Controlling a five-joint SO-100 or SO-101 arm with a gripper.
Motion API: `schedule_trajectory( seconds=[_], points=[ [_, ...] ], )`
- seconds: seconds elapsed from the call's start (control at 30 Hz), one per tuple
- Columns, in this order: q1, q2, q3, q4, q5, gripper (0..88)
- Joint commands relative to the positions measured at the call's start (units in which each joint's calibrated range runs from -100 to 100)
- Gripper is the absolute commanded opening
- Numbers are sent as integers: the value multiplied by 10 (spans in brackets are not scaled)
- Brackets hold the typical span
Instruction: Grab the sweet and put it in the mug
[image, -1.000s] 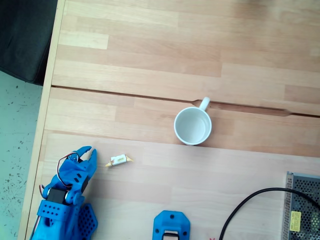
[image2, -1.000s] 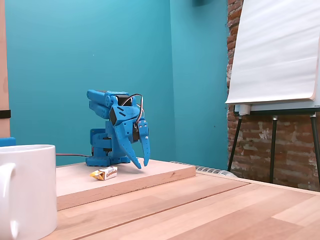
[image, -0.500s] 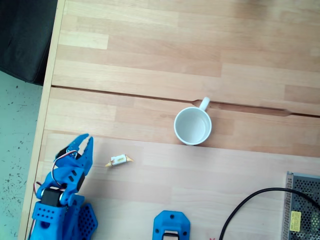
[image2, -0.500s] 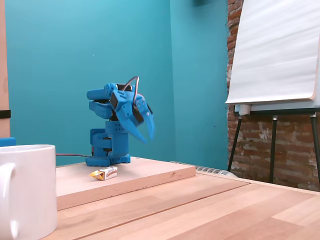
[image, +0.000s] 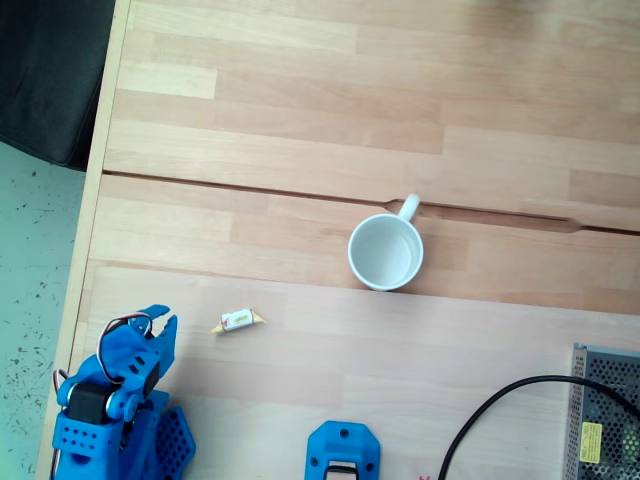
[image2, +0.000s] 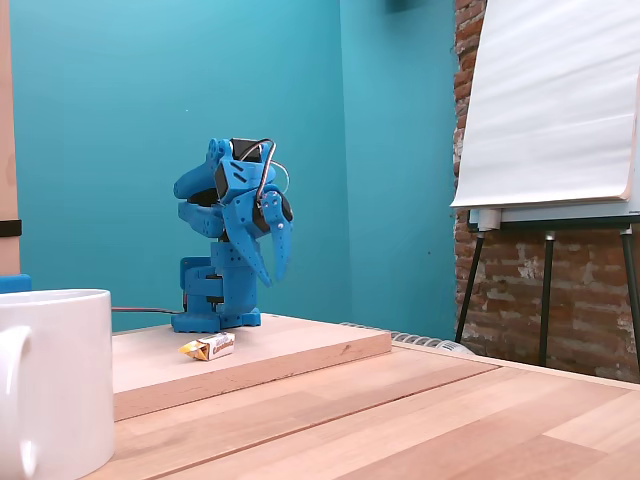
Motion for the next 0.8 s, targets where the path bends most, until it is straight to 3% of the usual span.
schedule_trajectory(
  seconds=[0.0,0.17,0.43,0.77],
  points=[
    [5,0,-44,2,5,45],
    [5,10,-73,5,2,144],
    [35,163,-77,2,-2,354],
    [117,267,-114,-34,54,372]
  ],
)
